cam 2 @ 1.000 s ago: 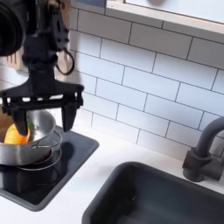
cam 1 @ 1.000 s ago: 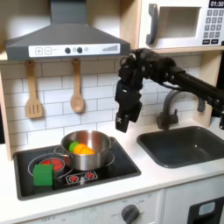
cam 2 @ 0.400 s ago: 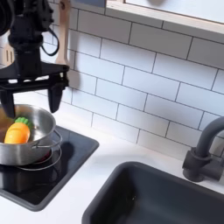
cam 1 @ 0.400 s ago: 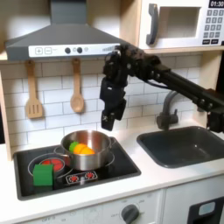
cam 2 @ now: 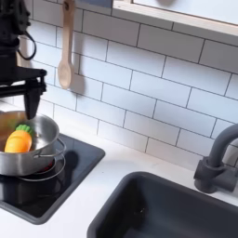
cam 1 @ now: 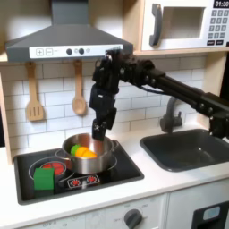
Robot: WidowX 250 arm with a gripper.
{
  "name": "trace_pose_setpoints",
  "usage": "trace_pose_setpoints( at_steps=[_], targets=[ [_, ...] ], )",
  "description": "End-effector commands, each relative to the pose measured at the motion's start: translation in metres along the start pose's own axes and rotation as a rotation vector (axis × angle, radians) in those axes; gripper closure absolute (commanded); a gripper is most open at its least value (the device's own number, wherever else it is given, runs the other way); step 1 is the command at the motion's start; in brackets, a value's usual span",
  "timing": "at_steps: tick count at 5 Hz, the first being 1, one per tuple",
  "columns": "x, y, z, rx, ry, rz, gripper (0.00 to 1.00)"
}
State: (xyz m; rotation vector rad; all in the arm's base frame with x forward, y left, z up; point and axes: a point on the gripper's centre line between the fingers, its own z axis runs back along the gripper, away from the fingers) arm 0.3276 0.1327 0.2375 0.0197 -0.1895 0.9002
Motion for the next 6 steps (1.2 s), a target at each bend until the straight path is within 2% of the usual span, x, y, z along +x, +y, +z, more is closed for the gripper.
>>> trace_pose_setpoints(
  at_steps=[1,3,4,5,6],
  targets=[
    [-0.003,0.012,-0.007,0.017,0.033,0.034,0.0],
    [-0.006,0.008,-0.016,0.035,0.042,0.057,0.0],
    [-0.003,0.003,-0.017,0.023,0.026,0.073,0.0],
    [-0.006,-0.009,-0.022,0.012,0.023,0.056,0.0],
    [-0.005,-0.024,-0.033,0.01,0.036,0.031,0.0]
  ],
)
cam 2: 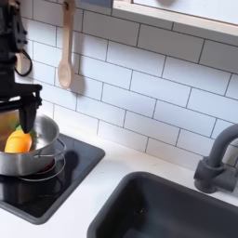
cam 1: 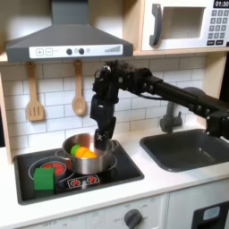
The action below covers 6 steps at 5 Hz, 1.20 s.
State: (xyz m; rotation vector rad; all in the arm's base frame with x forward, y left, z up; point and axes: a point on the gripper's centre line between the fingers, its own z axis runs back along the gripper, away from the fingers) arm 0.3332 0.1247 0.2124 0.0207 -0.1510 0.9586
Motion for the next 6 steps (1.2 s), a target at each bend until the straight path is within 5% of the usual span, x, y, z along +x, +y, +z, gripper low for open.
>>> trace_pose_setpoints(
  at_steps=[1,6],
  targets=[
    [0.003,-0.021,-0.016,0.002,0.009,-0.03,0.0],
    [0.031,-0.005,-0.041,0.037,0.049,0.015,0.0]
  ],
)
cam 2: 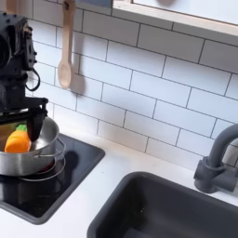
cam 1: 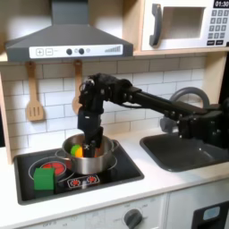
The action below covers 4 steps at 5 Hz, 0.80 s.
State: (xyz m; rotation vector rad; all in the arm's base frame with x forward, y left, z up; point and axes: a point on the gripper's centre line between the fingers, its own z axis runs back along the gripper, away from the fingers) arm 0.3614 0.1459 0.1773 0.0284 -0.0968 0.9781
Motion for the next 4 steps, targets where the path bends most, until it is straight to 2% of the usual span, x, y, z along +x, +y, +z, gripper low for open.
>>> trace_pose_setpoints(
  at_steps=[1,2,3,4],
  targets=[
    [0.0,0.006,0.001,0.008,0.002,-0.019,0.0],
    [-0.008,0.004,-0.001,0.007,0.015,-0.042,0.0],
    [-0.002,0.012,-0.011,0.028,0.031,-0.017,0.0],
    [0.001,0.014,-0.012,0.026,0.029,-0.003,0.0]
  ],
)
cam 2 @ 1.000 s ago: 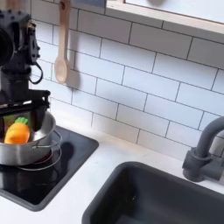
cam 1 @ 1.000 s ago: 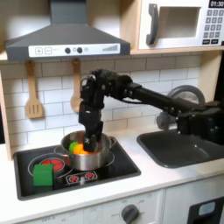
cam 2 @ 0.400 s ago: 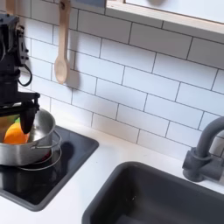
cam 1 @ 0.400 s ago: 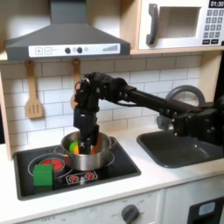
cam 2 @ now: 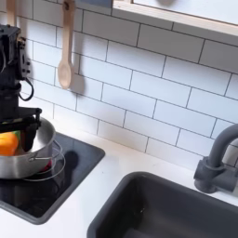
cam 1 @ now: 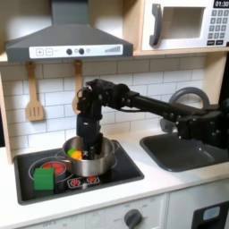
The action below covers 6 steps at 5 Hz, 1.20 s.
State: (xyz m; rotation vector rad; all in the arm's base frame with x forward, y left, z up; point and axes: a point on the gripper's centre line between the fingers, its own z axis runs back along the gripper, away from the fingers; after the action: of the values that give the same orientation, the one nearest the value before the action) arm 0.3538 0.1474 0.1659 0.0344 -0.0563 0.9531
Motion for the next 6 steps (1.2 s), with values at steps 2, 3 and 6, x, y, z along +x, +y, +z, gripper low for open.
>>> trace_pose_setpoints(
  at_steps=[2,3,6],
  targets=[
    [-0.02,-0.003,0.003,-0.012,0.018,0.009,0.0],
    [-0.041,-0.008,0.01,-0.021,0.023,-0.027,0.0],
    [-0.083,-0.025,0.021,-0.03,-0.008,-0.087,0.0]
  ],
)
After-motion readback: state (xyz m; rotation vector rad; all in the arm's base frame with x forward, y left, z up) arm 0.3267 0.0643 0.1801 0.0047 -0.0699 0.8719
